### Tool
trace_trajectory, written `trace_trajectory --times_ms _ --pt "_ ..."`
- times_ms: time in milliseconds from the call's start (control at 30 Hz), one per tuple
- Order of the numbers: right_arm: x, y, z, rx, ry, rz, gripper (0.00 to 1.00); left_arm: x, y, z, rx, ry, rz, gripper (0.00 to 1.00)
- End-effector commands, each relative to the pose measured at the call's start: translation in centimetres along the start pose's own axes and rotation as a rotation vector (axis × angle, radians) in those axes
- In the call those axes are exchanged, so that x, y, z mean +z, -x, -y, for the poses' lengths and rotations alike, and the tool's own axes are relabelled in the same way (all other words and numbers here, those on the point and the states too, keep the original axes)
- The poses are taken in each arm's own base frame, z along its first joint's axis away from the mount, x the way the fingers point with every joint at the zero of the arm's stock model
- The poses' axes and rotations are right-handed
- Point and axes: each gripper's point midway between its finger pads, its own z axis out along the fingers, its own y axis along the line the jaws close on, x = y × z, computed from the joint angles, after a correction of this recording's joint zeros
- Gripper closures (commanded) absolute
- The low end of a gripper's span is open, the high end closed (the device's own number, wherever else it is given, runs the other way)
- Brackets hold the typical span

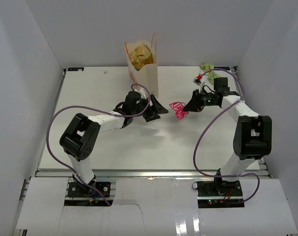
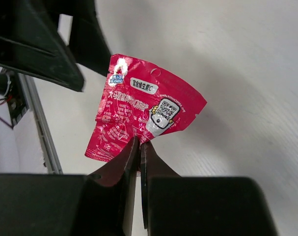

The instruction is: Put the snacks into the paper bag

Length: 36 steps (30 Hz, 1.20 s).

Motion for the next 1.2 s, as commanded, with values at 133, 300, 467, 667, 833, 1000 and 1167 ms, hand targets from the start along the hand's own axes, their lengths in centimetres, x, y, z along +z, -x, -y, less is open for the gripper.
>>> trace_trajectory --times_ms 133,300,467,667,833,1000,1167 --pt "3.1 -0.3 -4.9 -0.1 0.137 -0.041 0.92 0.6 -0.1 3.8 -0.016 -0.096 -0.022 0.23" --pt "4.5 0.0 -6.1 -0.123 0.17 -0.056 0.92 0.4 -0.2 3.6 -0.026 -0.088 -0.018 0.34" --pt "4.9 1.0 -6.3 -0.14 0.15 -0.045 0.92 0.4 -0.7 3.3 -0.038 -0.087 -0.038 0.68" --pt "4.9 1.0 -5.9 -0.146 0.132 -0.047 0.92 -0.1 -0.2 3.9 -0.002 -0.094 -0.015 0.91" --pt "4.4 1.8 -6.6 -0.191 0.15 -0.048 0.47 -1.1 1.1 4.5 0.082 -0.042 0.013 1.0" --pt "0.6 6.3 -6.2 -0.341 0.083 0.036 0.16 -4.7 7.9 7.0 0.343 0.153 0.184 1.0" --pt "-3.2 8.2 -5.2 -0.416 -0.018 0.097 0.14 -9.7 17.1 10.7 0.492 0.233 0.402 1.0"
